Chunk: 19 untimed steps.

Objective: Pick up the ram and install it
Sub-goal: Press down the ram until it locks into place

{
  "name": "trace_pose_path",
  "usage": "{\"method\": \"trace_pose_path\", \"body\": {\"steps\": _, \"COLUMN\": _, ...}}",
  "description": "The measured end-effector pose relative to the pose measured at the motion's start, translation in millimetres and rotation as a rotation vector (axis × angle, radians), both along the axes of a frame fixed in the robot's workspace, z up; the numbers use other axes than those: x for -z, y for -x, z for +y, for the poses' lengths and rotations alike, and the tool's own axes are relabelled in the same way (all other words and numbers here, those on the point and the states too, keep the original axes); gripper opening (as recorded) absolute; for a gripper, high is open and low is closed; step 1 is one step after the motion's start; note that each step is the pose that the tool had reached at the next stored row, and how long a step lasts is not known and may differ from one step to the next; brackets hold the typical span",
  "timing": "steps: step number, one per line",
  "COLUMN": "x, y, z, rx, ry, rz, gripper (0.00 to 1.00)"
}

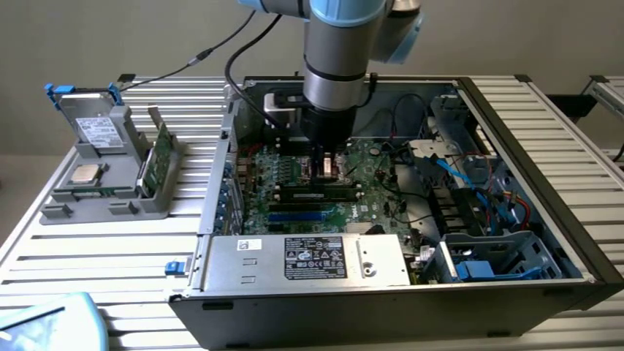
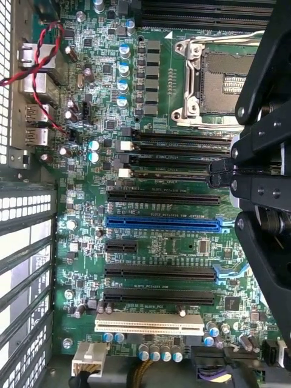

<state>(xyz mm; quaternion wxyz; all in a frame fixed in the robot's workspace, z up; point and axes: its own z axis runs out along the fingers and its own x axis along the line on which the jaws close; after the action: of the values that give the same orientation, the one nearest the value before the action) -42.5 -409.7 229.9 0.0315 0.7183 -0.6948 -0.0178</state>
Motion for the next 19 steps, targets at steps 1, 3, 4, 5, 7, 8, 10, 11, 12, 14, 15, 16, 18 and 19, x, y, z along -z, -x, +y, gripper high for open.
{"method": "trace_pose_path", "body": {"steps": 1, "x": 0.0, "y": 0.7, "z": 0.0, "rx": 0.000, "ry": -0.0001, "rz": -0.0002, "gripper": 0.11}}
{"method": "trace_pose_path", "body": {"steps": 3, "x": 0.0, "y": 1.8, "z": 0.0, "rx": 0.000, "ry": 0.0000, "rz": -0.0005, "gripper": 0.11}}
{"method": "trace_pose_path", "body": {"steps": 4, "x": 0.0, "y": 2.2, "z": 0.0, "rx": 0.000, "ry": 0.0001, "rz": -0.0009, "gripper": 0.11}}
{"method": "trace_pose_path", "body": {"steps": 5, "x": 0.2, "y": 2.6, "z": 0.1, "rx": 0.000, "ry": 0.0000, "rz": -0.0021, "gripper": 0.11}}
{"method": "trace_pose_path", "body": {"steps": 7, "x": 0.3, "y": 2.9, "z": 0.0, "rx": 0.000, "ry": -0.0001, "rz": -0.0034, "gripper": 0.11}}
{"method": "trace_pose_path", "body": {"steps": 8, "x": 0.3, "y": 2.9, "z": 0.1, "rx": 0.000, "ry": -0.0001, "rz": -0.0034, "gripper": 0.11}}
{"method": "trace_pose_path", "body": {"steps": 10, "x": 0.7, "y": 3.0, "z": 0.0, "rx": 0.000, "ry": 0.0000, "rz": -0.0042, "gripper": 0.11}}
{"method": "trace_pose_path", "body": {"steps": 11, "x": 1.1, "y": 3.0, "z": 0.0, "rx": 0.000, "ry": 0.0001, "rz": -0.0046, "gripper": 0.11}}
{"method": "trace_pose_path", "body": {"steps": 12, "x": 1.5, "y": 2.9, "z": 0.0, "rx": 0.000, "ry": 0.0004, "rz": -0.0047, "gripper": 0.11}}
{"method": "trace_pose_path", "body": {"steps": 14, "x": 2.6, "y": 3.0, "z": 0.0, "rx": 0.000, "ry": 0.0003, "rz": -0.0049, "gripper": 0.11}}
{"method": "trace_pose_path", "body": {"steps": 15, "x": 3.2, "y": 3.0, "z": 0.0, "rx": 0.000, "ry": 0.0003, "rz": -0.0051, "gripper": 0.11}}
{"method": "trace_pose_path", "body": {"steps": 16, "x": 3.8, "y": 3.0, "z": 0.0, "rx": 0.000, "ry": 0.0004, "rz": -0.0051, "gripper": 0.11}}
{"method": "trace_pose_path", "body": {"steps": 18, "x": 5.0, "y": 3.0, "z": 0.0, "rx": 0.000, "ry": 0.0004, "rz": -0.0054, "gripper": 0.11}}
{"method": "trace_pose_path", "body": {"steps": 19, "x": 5.4, "y": 3.0, "z": -0.1, "rx": 0.000, "ry": 0.0007, "rz": -0.0052, "gripper": 0.11}}
